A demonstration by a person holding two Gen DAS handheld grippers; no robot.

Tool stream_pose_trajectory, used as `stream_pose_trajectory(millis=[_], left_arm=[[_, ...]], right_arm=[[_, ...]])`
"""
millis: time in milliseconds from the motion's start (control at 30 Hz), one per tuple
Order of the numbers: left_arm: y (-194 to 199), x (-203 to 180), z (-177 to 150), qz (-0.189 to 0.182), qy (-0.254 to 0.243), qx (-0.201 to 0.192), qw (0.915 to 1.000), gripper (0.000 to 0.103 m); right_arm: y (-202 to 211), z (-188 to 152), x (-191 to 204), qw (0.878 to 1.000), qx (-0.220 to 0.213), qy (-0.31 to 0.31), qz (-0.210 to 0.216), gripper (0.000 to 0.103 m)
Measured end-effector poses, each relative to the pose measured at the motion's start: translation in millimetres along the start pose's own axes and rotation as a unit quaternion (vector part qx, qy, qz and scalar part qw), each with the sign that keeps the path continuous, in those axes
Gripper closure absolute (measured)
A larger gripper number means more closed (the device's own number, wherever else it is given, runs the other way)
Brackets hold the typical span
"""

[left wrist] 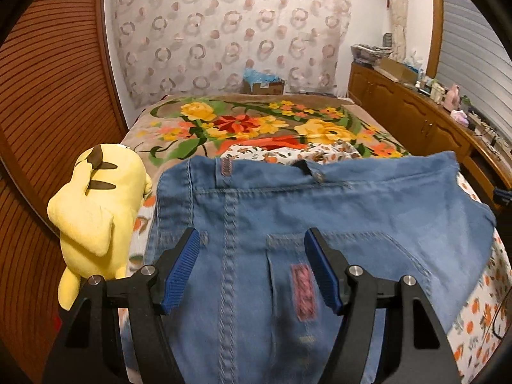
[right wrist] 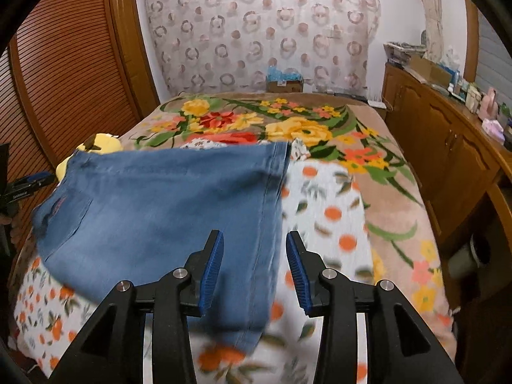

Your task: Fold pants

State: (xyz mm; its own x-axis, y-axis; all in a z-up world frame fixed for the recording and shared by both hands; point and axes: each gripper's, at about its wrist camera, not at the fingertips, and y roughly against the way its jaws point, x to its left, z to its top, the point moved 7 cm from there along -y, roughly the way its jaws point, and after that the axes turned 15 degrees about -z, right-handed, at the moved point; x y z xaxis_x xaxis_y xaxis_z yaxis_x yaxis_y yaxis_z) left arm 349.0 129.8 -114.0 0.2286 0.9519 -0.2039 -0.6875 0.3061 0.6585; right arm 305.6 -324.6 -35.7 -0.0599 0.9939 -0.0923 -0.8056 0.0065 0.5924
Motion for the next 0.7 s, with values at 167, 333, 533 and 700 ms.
stream_pose_trajectory(millis=[167,333,533,700], left_arm=[[14,-10,-21,-0.006,0.002,-0.001,1.0000,0.033],[27,-11,-44,-0.002,0.012,0.000,0.9999,0.033],[40,1,-65,0.009,0.027,0.002,0.9996,0.033],[51,10,-78,0.024,0.035,0.000,0.9991,0.033]], right_arm=[[11,-24,0,1.000,0.015,-0.009,-0.003,0.057],[8,-36,3,0.999,0.036,-0.037,-0.001,0.051],[-4,-46,9,0.996,0.065,-0.062,-0.001,0.051],[-9,-53,16,0.996,0.070,-0.059,-0.007,0.051]])
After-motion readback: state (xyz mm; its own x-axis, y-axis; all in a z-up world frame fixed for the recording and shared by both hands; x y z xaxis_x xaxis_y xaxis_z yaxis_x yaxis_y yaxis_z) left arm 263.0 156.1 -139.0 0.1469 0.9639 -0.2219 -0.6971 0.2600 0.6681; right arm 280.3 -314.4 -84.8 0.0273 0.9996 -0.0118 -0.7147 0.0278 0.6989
